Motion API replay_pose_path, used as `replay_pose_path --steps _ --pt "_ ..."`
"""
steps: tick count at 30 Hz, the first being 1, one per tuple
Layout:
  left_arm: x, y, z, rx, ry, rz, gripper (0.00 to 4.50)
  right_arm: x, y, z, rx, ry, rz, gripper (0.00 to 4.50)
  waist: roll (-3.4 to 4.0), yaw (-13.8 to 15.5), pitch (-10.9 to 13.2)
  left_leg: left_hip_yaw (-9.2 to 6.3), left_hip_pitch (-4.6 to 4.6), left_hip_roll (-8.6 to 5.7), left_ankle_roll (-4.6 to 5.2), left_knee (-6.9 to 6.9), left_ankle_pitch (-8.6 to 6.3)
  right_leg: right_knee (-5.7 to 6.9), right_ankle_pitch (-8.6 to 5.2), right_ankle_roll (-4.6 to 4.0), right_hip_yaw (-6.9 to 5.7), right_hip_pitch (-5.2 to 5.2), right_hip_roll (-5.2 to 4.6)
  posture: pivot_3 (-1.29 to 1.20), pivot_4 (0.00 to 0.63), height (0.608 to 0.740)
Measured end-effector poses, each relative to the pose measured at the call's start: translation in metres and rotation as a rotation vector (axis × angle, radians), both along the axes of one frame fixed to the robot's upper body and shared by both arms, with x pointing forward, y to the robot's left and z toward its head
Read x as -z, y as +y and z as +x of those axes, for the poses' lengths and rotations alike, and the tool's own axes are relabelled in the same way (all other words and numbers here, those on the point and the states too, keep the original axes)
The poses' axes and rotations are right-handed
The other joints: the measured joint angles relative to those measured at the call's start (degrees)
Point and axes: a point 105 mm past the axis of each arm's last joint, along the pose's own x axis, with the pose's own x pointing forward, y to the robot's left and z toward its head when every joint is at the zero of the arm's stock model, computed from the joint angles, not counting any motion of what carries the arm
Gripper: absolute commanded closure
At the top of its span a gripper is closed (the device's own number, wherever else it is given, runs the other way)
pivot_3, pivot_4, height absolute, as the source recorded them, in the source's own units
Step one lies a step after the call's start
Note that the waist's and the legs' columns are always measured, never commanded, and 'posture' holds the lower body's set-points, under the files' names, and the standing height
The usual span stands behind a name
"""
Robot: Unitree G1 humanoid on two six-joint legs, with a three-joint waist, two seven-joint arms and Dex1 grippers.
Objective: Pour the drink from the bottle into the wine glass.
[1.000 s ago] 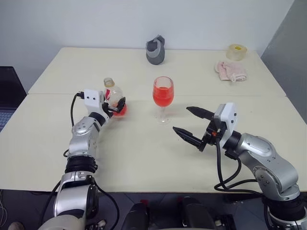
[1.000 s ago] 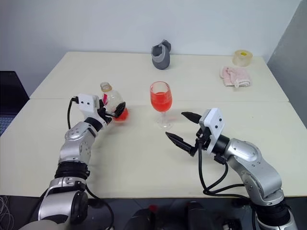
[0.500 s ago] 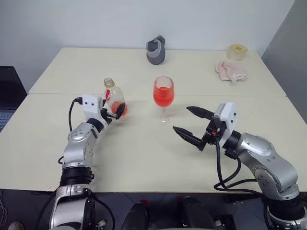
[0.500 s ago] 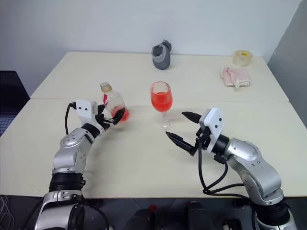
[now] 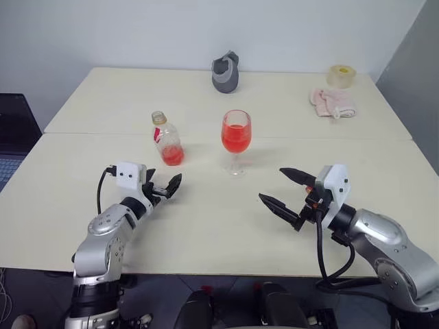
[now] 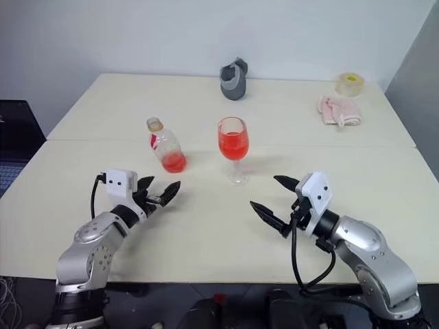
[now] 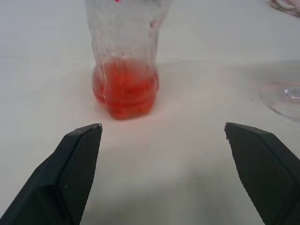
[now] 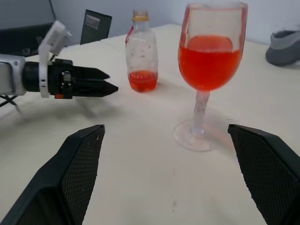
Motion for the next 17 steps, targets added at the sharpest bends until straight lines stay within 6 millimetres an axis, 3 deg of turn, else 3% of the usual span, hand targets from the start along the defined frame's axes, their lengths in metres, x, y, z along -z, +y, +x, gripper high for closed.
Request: replay_pose_path --steps 7,13,17 --pt "-0.003 -0.01 -0.012 -0.067 0.0 0.013 0.02 0.019 -0.029 0.007 0.358 0.039 -0.036 0.0 0.03 0.2 0.0 0.03 0.03 -0.11 -0.16 -0.04 0.08 -0.12 0.02 0.04 0.0 0.07 0.03 0.0 0.15 0.74" --pt "0.027 -0.018 -0.03 -0.071 0.097 0.056 0.02 0.046 -0.063 0.0 0.689 0.142 -0.009 0.0 0.12 0.2 -0.1 0.08 0.1 -0.09 -0.17 -0.3 0.08 -0.28 0.03 0.06 0.07 0.07 0.05 0.0 0.15 0.74" --pt "0.031 -0.02 -0.035 -0.061 0.101 0.083 0.02 0.06 -0.073 -0.009 0.798 0.195 0.001 0.0 0.25 0.2 -0.3 0.16 0.29 -0.11 -0.15 -0.55 0.07 -0.43 0.04 0.06 0.14 0.18 0.07 0.0 0.15 0.74"
